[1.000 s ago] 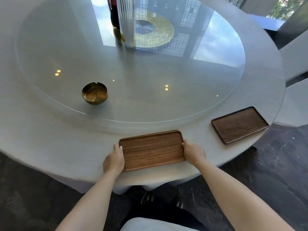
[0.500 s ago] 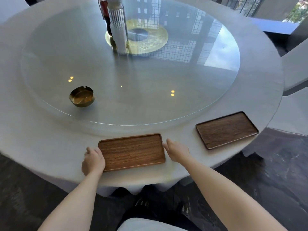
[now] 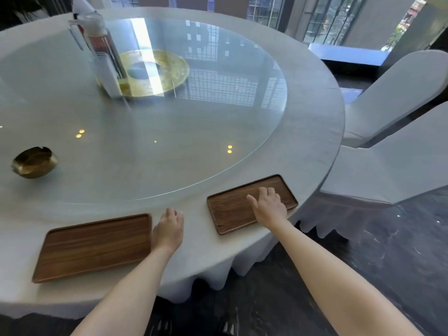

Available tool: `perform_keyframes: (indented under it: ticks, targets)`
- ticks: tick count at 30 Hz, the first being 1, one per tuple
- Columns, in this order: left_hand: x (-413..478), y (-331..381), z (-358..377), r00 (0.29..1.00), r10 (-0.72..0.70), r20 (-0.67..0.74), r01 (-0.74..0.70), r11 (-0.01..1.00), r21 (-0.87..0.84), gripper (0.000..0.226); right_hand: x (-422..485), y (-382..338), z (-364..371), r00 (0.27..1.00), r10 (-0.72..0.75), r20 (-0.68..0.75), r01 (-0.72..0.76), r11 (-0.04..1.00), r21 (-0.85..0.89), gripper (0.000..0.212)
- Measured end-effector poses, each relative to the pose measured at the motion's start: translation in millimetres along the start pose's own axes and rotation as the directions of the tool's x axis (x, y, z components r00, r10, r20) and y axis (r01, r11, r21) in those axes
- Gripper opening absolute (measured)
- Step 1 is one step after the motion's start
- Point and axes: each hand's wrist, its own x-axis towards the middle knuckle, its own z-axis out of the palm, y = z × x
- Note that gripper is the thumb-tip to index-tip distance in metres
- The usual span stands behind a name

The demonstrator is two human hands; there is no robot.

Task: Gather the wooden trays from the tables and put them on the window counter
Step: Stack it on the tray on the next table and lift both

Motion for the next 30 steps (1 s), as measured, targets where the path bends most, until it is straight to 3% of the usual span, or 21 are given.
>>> perform_keyframes:
  ticks: [3,8,18,30]
  targets:
    - [1.9,30.7,17.8,0.999,0.034,0.034,-0.036,0.998,0.057,0.038,16.8,34.7,-12.1,0.997,0.074,-0.017,-0.074,0.997,0.033,0.055]
    - [6.6,51.2,43.2,0.994,-0.053,0.096,0.04,0.991,0.129,0.045,40.4,70.7,-17.9,0.986,0.165,0.0,-0.165,0.984,0.06,0.053]
    - [9.0,77.8,62.3,0.981,-0.153,0.118,0.127,0.971,0.201,0.053,62.0,86.2,-8.9,0.971,0.238,0.034,-0.24,0.967,0.091,0.049]
    - [26.2,39.8,12.9,0.999,-0.048,0.023,0.044,0.989,0.143,0.05,40.1,58.7,-7.5,0.975,0.217,0.046,-0.22,0.932,0.288,0.042]
